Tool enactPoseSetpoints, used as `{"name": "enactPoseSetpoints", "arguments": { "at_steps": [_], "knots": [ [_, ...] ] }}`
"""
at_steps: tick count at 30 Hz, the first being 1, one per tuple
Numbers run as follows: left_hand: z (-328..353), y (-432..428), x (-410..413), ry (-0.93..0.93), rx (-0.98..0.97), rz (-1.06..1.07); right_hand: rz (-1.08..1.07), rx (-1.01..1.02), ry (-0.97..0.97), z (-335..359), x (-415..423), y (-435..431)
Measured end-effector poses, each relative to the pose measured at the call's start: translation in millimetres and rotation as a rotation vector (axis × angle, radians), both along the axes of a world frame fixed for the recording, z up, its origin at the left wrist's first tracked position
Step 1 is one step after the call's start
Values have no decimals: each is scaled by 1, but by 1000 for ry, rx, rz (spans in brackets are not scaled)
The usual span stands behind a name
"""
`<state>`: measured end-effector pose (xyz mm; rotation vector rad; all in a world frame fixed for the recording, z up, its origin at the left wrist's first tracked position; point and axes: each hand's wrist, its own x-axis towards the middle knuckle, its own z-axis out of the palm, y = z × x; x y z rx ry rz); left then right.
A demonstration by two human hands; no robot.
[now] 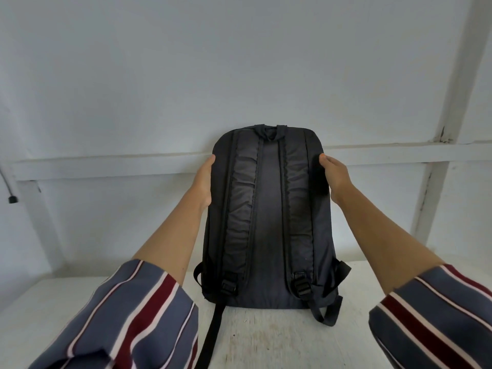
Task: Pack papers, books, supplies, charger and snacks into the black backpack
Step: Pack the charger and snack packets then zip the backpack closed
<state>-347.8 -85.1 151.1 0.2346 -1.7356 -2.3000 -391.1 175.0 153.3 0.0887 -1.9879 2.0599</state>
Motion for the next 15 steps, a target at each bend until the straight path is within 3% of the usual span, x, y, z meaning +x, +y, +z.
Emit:
{"name": "enactPoseSetpoints", "arguments": {
  "at_steps": [1,3,4,6,8,11,15],
  "knots": [
    [1,2,-1,-7,-66,75,-122,109,44,-3,2,-2],
    [-3,15,3,33,-401,408,-367,384,205,-14,15,-10],
    [-7,25,12,98,-597,588,-420,500,326,-25,22,-15],
    [-20,46,30,307,-915,748,-385,712,482,-49,33,-28],
    [-40,58,35,413,-1257,672,-299,896,447,-69,38,-38],
    [-57,61,32,200,-1655,437,-219,1107,306,-79,33,-39],
    [-49,60,35,58,-1764,314,-159,1256,303,-68,32,-25]
  ]
}}
